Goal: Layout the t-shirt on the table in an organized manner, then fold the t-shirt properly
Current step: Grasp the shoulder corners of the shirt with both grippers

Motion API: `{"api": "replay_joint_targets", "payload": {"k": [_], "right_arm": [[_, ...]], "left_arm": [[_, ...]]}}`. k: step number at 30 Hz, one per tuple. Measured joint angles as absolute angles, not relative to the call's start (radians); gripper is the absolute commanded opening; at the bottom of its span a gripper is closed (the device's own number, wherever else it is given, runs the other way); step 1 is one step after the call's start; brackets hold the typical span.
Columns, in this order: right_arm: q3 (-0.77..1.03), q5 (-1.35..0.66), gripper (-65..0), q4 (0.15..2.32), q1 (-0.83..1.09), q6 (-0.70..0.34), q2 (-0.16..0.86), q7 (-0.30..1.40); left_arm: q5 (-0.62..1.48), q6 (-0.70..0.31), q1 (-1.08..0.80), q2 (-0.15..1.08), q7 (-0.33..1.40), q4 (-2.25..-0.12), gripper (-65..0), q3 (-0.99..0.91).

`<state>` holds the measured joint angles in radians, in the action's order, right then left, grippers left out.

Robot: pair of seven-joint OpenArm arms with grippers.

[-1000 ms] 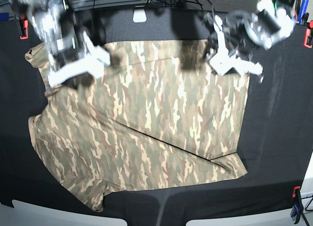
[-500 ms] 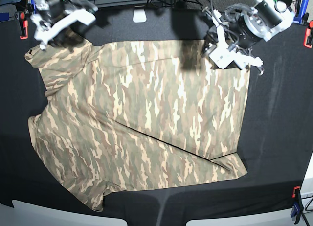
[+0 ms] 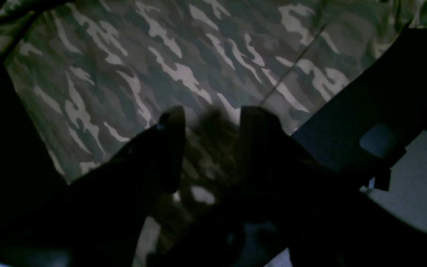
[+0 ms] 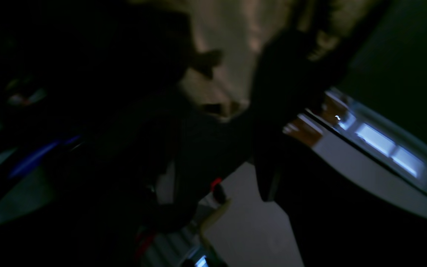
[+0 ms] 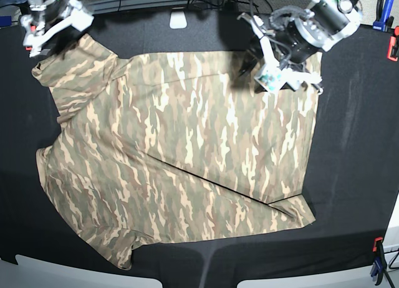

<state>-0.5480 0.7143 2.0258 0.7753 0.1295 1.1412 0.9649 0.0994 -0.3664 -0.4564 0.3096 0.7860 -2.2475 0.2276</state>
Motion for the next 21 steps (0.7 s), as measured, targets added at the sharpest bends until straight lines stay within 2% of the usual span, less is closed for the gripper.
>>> {"api": "replay_joint_targets", "payload": {"k": [6, 10, 18, 21], "right_arm": [[-0.548, 0.680, -35.1, 2.024, 0.776, 0.128, 1.141, 0.884], [-0.548, 0.641, -35.1, 1.980, 0.776, 0.082, 1.141, 0.824], [-0.548, 0.636, -35.1, 1.834, 0.776, 0.086, 1.139, 0.727], [-0.548, 0.647, -35.1, 1.832, 0.776, 0.126, 1.138, 0.695]], "left_arm": [[0.088, -0.366, -0.456, 0.310, 0.786, -2.247, -43.3, 0.227], [0.088, -0.366, -0.456, 0.310, 0.786, -2.247, -43.3, 0.227], [0.088, -0.366, -0.456, 0.310, 0.786, -2.247, -43.3, 0.227], [0.088, -0.366, -0.456, 0.310, 0.786, -2.247, -43.3, 0.227]]}}
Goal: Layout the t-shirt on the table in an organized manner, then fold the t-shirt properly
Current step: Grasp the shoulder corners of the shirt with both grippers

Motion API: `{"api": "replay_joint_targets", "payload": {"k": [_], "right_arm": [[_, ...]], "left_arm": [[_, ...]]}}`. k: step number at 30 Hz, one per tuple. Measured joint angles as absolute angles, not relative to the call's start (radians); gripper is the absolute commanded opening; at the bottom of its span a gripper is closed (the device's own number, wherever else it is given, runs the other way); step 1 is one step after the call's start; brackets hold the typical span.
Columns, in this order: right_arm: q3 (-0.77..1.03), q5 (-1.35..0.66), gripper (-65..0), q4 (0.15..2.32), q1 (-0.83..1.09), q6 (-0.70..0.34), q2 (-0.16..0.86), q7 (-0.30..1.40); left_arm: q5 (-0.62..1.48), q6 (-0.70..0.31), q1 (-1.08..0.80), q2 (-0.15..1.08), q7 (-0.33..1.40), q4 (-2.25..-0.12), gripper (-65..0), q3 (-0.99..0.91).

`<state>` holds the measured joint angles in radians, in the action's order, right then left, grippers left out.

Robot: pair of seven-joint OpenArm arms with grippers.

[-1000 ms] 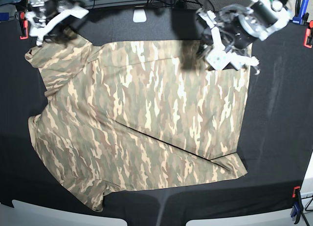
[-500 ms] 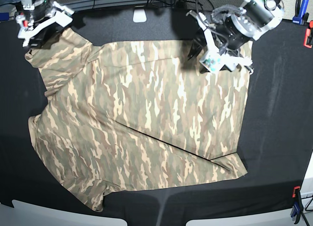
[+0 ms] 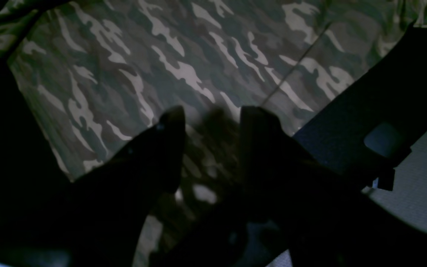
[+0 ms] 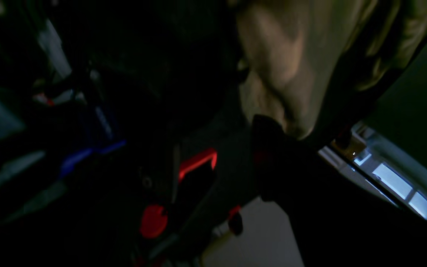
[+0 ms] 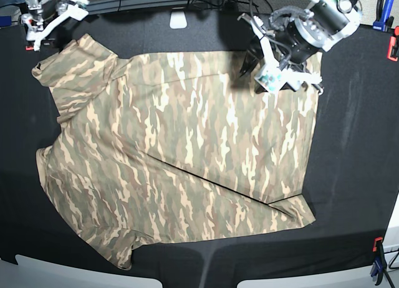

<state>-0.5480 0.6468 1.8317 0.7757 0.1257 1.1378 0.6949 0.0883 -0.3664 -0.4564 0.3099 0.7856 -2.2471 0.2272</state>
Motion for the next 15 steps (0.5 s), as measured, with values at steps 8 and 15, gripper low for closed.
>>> {"api": "replay_joint_targets", "payload": {"k": [8, 15], "right_arm": [[-0.548, 0.681, -35.1, 1.832, 0.745, 0.150, 1.136, 0.687], [-0.548, 0.613, -35.1, 1.832, 0.699, 0.150, 1.136, 0.624]], "left_arm": [[0.088, -0.366, -0.456, 0.310, 0.786, -2.247, -43.3, 0.227], [0.089, -0.366, -0.456, 0.310, 0.786, -2.247, -43.3, 0.227]]}}
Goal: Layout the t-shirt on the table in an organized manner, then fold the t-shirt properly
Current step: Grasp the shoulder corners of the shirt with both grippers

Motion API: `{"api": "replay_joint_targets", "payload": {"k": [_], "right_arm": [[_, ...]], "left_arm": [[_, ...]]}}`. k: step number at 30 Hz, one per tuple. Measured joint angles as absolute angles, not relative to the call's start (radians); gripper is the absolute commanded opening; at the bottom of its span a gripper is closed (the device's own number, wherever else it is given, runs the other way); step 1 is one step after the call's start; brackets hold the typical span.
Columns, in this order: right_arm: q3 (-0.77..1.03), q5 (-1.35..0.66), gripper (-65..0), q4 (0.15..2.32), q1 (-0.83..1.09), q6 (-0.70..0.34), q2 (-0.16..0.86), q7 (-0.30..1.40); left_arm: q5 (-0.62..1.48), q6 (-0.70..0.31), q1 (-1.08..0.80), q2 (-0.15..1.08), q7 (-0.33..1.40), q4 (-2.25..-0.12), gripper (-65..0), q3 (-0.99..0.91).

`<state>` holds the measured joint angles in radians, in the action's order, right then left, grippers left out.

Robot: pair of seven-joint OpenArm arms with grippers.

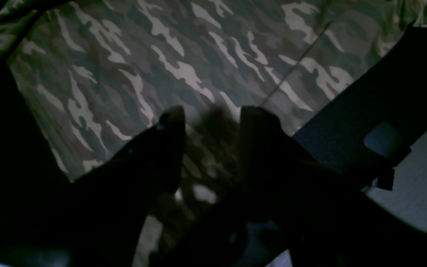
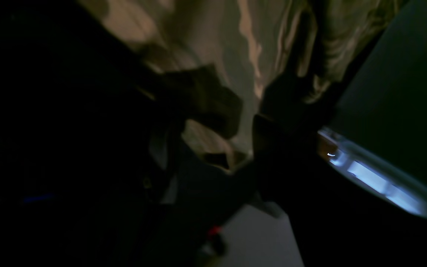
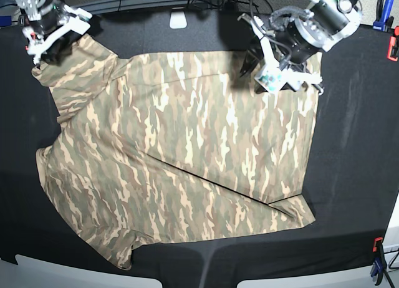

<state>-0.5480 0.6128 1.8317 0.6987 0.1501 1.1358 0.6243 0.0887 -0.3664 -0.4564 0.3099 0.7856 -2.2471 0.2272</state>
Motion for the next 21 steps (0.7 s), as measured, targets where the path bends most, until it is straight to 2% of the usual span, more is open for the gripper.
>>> {"api": "replay_joint_targets", "payload": {"k": [4, 15, 21], "right_arm": [[-0.548, 0.593, -35.1, 1.832, 0.694, 0.112, 1.121, 0.595], [-0.548, 0.598, -35.1, 1.789, 0.639, 0.114, 1.043, 0.577], [-0.548, 0.655, -35.1, 1.771, 0.616, 0.123, 1.033, 0.587]], "left_arm": [[0.089, -0.366, -0.456, 0.310, 0.786, -2.247, -43.3, 0.227], [0.088, -0.366, -0.456, 0.310, 0.786, -2.247, -43.3, 0.227], [0.088, -0.366, -0.456, 0.310, 0.786, -2.247, -43.3, 0.227]]}}
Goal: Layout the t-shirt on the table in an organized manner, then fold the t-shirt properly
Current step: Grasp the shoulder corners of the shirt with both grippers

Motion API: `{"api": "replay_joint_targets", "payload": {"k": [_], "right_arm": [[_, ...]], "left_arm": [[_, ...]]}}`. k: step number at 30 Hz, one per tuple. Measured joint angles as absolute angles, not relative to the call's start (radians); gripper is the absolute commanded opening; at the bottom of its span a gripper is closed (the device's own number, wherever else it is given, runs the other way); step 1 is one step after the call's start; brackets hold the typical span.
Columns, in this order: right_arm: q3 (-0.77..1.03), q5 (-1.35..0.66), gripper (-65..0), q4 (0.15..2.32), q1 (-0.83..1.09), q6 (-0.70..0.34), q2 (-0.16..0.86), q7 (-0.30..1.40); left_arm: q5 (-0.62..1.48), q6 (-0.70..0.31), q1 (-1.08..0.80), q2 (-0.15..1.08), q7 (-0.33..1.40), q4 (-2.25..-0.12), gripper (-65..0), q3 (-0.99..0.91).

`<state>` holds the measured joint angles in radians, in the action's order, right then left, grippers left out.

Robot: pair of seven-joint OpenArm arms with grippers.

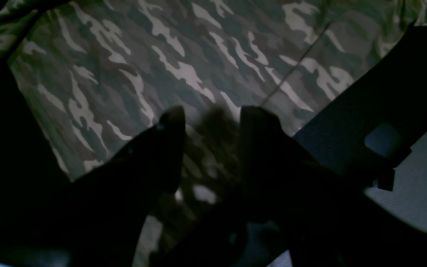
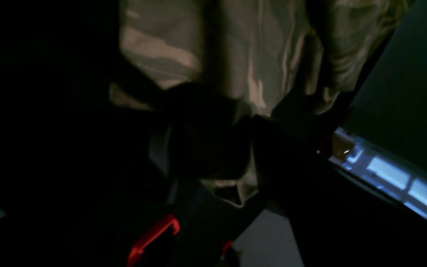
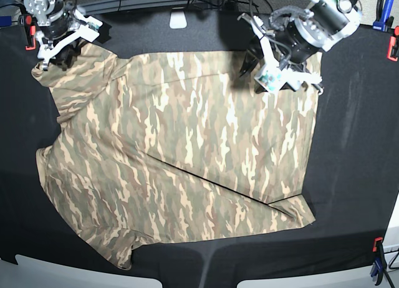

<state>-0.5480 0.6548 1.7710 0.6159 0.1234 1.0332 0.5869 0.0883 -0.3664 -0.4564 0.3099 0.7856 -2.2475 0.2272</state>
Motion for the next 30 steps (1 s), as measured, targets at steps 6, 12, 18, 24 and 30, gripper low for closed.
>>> {"api": "replay_joint_targets", "payload": {"k": [6, 12, 18, 24, 30], "right_arm": [[-0.548, 0.663, -35.2, 1.769, 0.615, 0.160, 1.033, 0.592], [-0.548, 0.741, -49.2, 1.804, 0.616, 0.211, 1.033, 0.667], [-0.549, 0.741, -60.3, 1.810, 0.616, 0.198, 1.033, 0.667], [-0.549, 0.741, -65.0, 1.810, 0.616, 0.195, 1.033, 0.701], [-0.549, 0.741, -65.0, 1.810, 0.616, 0.194, 1.033, 0.701]], "left_arm": [[0.089, -0.366, -0.456, 0.310, 0.786, -2.247, -43.3, 0.227], [0.088, -0.366, -0.456, 0.310, 0.786, -2.247, -43.3, 0.227], [0.088, -0.366, -0.456, 0.310, 0.786, -2.247, -43.4, 0.227], [0.013, -0.370, -0.456, 0.311, 0.786, -2.247, -43.5, 0.227], [-0.054, -0.377, -0.456, 0.373, 0.805, -2.247, -43.5, 0.227]]}}
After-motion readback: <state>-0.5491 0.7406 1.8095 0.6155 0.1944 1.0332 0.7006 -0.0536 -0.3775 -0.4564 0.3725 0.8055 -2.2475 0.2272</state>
